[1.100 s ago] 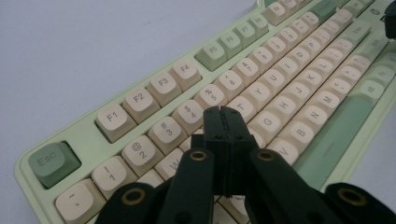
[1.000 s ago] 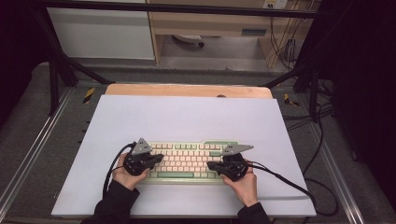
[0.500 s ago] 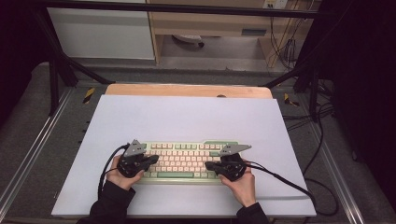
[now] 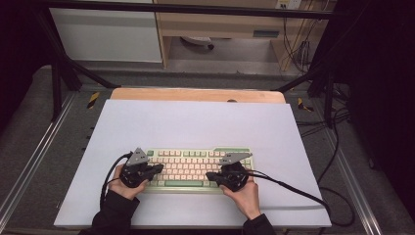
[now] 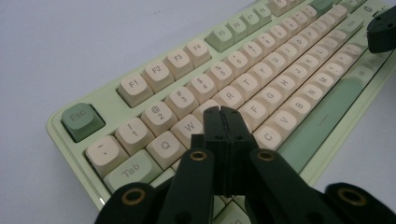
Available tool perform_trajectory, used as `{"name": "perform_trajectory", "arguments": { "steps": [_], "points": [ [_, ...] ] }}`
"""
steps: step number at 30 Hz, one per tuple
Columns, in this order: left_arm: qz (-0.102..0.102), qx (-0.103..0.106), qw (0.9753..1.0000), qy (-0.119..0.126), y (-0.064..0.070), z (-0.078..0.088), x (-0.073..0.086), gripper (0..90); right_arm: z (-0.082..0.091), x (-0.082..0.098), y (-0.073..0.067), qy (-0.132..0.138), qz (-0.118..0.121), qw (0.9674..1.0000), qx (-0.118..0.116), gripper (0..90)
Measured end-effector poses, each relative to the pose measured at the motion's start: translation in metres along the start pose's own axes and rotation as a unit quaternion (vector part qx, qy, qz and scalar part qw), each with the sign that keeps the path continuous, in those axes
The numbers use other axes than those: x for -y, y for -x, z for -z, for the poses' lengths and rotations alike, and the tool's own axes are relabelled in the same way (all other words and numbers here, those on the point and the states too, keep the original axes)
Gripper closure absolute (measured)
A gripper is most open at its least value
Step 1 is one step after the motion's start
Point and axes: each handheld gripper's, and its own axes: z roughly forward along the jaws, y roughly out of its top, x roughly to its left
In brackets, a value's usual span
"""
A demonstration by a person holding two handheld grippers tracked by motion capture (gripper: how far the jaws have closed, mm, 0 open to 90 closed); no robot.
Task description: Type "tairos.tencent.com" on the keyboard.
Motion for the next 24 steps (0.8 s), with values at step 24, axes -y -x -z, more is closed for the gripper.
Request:
{"name": "perform_trajectory", "arguments": {
  "steps": [24],
  "points": [
    [0.004,0.001,1.0000,0.004,-0.002,0.002,0.001,89.8,-0.039,-0.022,-0.019,-0.004,0.010,0.9998,-0.016,90.0]
  ]
}}
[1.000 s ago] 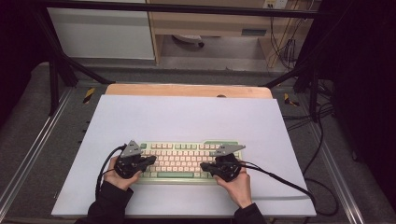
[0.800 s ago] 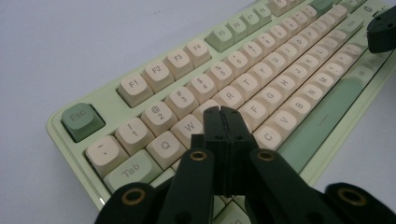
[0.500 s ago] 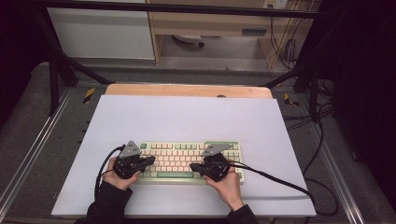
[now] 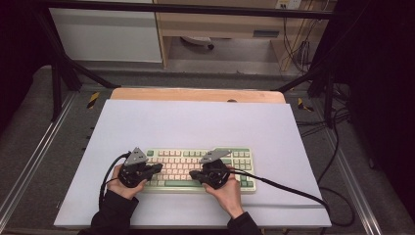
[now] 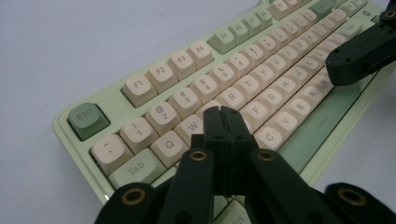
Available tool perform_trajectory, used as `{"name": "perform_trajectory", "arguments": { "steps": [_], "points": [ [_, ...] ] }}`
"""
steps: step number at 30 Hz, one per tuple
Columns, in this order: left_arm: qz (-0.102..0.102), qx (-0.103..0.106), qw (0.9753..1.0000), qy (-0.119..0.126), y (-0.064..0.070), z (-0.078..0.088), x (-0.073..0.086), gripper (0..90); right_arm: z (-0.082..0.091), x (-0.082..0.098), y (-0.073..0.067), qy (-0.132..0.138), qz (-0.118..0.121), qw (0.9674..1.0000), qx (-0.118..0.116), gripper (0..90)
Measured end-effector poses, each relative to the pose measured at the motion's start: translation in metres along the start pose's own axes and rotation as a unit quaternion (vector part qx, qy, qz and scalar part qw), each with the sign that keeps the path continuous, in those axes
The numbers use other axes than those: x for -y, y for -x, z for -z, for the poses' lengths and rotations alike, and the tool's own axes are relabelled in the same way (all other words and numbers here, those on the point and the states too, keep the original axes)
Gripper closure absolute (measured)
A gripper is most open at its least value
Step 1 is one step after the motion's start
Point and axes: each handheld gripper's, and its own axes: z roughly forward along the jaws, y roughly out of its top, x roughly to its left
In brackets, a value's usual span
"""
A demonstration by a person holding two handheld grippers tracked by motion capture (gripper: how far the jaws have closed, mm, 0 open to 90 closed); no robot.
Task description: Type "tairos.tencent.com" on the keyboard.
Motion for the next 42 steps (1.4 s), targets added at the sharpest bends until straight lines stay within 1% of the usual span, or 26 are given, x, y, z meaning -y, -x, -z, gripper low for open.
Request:
{"name": "perform_trajectory", "arguments": {
  "steps": [6,12,25,28,29,34,37,42],
  "points": [
    [-0.001,0.000,1.0000,-0.001,0.001,0.000,0.000,89.8,-0.007,0.000,0.000,-0.004,0.003,1.0000,-0.001,90.0],
    [-0.001,0.001,1.0000,0.000,0.000,-0.001,0.000,89.8,-0.011,-0.001,-0.001,-0.007,0.001,1.0000,-0.003,90.0],
    [0.000,0.000,1.0000,0.001,0.000,0.000,0.000,89.8,-0.012,0.001,-0.001,-0.008,0.005,1.0000,-0.003,90.0],
    [-0.001,0.000,1.0000,0.001,0.000,0.000,0.000,89.8,-0.013,0.002,-0.001,-0.014,0.006,0.9999,-0.001,90.0],
    [0.000,0.000,1.0000,0.001,0.000,0.000,0.000,89.8,-0.014,0.002,-0.001,-0.013,0.006,0.9999,-0.003,90.0],
    [0.000,0.001,1.0000,0.001,0.000,0.000,0.000,89.8,-0.012,0.001,-0.001,-0.010,0.007,0.9999,-0.003,90.0],
    [0.000,0.001,1.0000,0.002,0.000,0.000,0.000,89.8,-0.008,0.000,-0.002,-0.005,0.006,1.0000,-0.005,90.0],
    [-0.001,0.001,1.0000,0.002,0.000,0.001,0.000,89.8,0.000,-0.003,-0.002,-0.004,0.010,0.9999,0.001,90.0]
  ]
}}
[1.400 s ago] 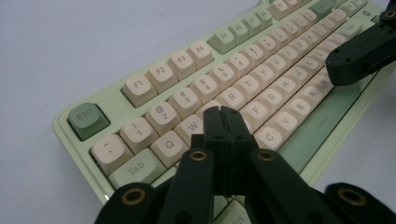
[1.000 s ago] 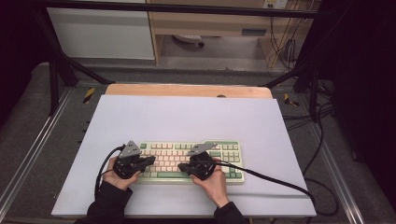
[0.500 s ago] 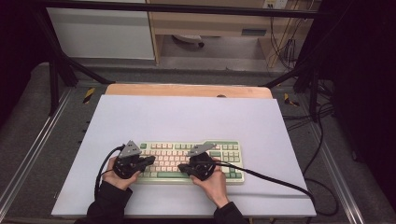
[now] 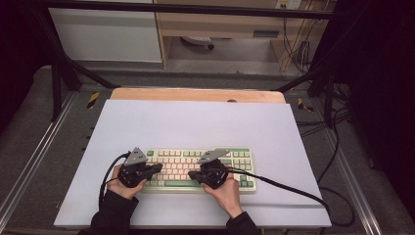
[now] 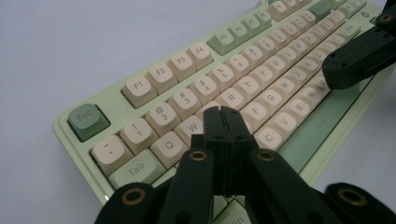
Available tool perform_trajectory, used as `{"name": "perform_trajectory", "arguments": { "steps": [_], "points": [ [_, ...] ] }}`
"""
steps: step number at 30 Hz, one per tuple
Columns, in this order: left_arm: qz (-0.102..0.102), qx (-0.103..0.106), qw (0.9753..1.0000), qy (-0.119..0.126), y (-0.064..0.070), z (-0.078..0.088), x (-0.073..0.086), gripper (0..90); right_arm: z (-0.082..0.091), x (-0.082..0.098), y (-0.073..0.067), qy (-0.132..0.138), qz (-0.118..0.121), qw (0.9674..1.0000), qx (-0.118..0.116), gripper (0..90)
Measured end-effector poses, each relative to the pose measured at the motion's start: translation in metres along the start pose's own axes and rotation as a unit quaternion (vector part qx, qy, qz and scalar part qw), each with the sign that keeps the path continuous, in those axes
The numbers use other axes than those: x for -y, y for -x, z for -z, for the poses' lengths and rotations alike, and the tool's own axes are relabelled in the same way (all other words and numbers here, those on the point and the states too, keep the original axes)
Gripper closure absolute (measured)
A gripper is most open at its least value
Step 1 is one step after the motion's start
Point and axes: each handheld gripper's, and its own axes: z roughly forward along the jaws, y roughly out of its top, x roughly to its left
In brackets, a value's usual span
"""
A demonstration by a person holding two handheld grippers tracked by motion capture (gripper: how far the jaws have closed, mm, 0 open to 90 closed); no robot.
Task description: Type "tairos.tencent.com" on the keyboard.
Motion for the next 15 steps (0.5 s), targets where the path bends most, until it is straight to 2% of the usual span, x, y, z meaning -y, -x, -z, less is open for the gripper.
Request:
{"name": "perform_trajectory", "arguments": {
  "steps": [6,15],
  "points": [
    [0.000,0.000,1.0000,0.003,0.000,0.001,0.000,89.8,0.010,-0.001,0.003,0.001,0.005,1.0000,0.006,90.0],
    [-0.002,0.002,1.0000,0.000,0.001,0.001,-0.001,89.7,0.027,0.010,0.015,0.002,-0.006,0.9998,0.020,90.0]
  ]
}}
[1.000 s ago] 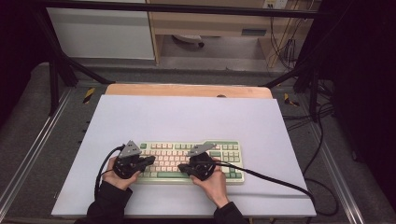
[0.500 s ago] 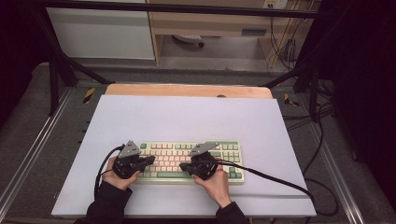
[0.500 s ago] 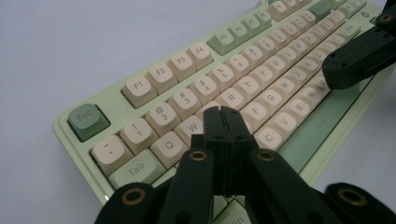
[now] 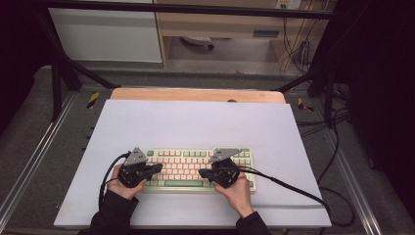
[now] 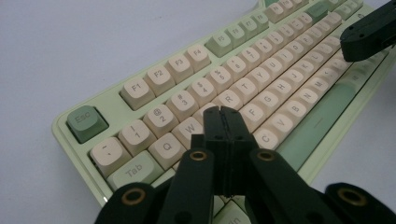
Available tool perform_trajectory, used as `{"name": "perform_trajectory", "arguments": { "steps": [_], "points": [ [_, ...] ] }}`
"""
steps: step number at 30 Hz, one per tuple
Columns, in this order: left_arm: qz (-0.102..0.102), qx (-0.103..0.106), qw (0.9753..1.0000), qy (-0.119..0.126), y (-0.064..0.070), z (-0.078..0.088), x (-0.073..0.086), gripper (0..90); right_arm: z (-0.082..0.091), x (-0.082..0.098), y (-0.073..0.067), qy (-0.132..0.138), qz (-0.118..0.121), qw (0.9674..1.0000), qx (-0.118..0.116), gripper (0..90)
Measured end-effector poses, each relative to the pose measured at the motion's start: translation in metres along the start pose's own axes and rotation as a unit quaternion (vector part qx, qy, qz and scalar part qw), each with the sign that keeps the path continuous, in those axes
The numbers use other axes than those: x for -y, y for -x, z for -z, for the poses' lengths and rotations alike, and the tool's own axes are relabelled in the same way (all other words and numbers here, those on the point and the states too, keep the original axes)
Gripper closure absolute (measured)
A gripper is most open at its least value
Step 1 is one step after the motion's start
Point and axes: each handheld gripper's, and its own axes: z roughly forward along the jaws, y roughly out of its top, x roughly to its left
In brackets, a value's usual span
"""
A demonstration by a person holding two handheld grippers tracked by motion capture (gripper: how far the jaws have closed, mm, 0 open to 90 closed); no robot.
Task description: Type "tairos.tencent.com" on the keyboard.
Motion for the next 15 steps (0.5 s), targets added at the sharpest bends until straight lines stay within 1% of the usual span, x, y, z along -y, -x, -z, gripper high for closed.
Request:
{"name": "perform_trajectory", "arguments": {
  "steps": [9,15],
  "points": [
    [-0.006,0.002,1.0000,-0.003,0.006,-0.003,-0.003,89.7,0.014,0.011,0.012,0.004,-0.014,0.9998,0.012,90.0],
    [-0.011,0.002,0.9999,-0.003,0.010,-0.006,-0.009,89.8,0.021,0.018,0.017,0.006,-0.017,0.9997,0.016,90.0]
  ]
}}
